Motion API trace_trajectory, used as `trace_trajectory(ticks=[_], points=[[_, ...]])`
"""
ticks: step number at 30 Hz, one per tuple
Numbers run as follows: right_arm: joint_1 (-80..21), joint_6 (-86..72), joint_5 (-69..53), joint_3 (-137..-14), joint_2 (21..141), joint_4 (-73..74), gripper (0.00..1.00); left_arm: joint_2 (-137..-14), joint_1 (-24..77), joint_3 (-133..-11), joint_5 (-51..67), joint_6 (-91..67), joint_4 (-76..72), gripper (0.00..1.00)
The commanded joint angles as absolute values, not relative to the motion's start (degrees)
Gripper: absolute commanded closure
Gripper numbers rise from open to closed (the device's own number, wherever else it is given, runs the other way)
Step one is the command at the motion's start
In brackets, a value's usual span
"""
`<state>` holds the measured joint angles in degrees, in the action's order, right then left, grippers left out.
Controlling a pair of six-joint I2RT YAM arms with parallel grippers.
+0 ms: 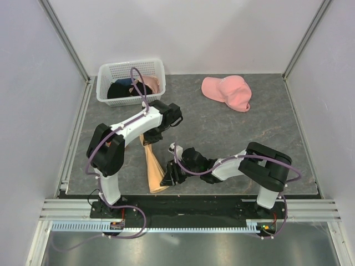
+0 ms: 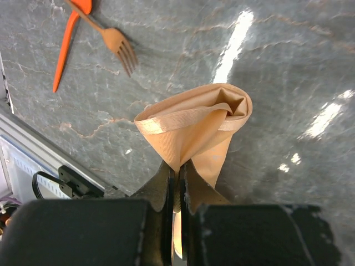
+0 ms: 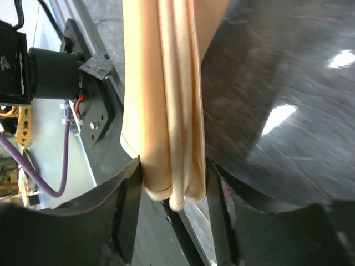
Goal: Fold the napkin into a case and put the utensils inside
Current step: Turn over the smaller rectangle folded napkin at the center of the board.
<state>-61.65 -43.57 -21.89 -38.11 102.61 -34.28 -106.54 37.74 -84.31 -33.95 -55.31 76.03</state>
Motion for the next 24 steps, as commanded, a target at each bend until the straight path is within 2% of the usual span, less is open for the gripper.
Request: trace_trajectory(ticks=[1, 4, 11, 14, 15, 18, 20, 23, 24], points=[[-59.86, -40.60, -21.79, -34.63, 98.35, -33.73, 0.41, -111.61, 38.84, -89.82, -37.36, -58.62, 81.39, 0.98], [-59.50, -40.78, -23.03, -33.40, 99.05, -36.64, 0.34, -114.25, 39.37, -90.70, -36.74, -59.15, 81.83, 0.98], [-59.50, -41.04, -23.47, -34.54, 101.07, -37.53, 0.37, -115.22, 39.81, -92.28, -36.12, -59.85, 82.53, 0.98], [-59.50, -41.57, -22.51, -34.72, 101.25, -36.92, 0.54, -117.33, 39.99, -94.73, -35.60, -59.07, 82.88, 0.98], [-59.50, -41.49, -22.15, -34.54, 101.25, -36.57, 0.67, -118.03, 39.99, -95.53, -35.42, -58.28, 82.97, 0.98], [-59.41, -42.01, -19.79, -33.31, 100.73, -35.51, 0.86, -120.76, 39.99, -98.17, -35.25, -56.87, 84.11, 0.98], [-59.15, -42.45, -18.55, -31.82, 99.94, -34.90, 0.93, -122.68, 39.99, -100.01, -35.42, -56.17, 85.16, 0.96], [-58.98, -42.71, -16.36, -30.50, 98.70, -33.84, 0.99, -124.27, 40.17, -101.94, -35.51, -55.46, 86.04, 0.86], [-58.97, -42.71, -15.83, -30.15, 98.35, -34.01, 1.00, -124.28, 40.43, -102.21, -35.25, -55.28, 85.96, 0.78]])
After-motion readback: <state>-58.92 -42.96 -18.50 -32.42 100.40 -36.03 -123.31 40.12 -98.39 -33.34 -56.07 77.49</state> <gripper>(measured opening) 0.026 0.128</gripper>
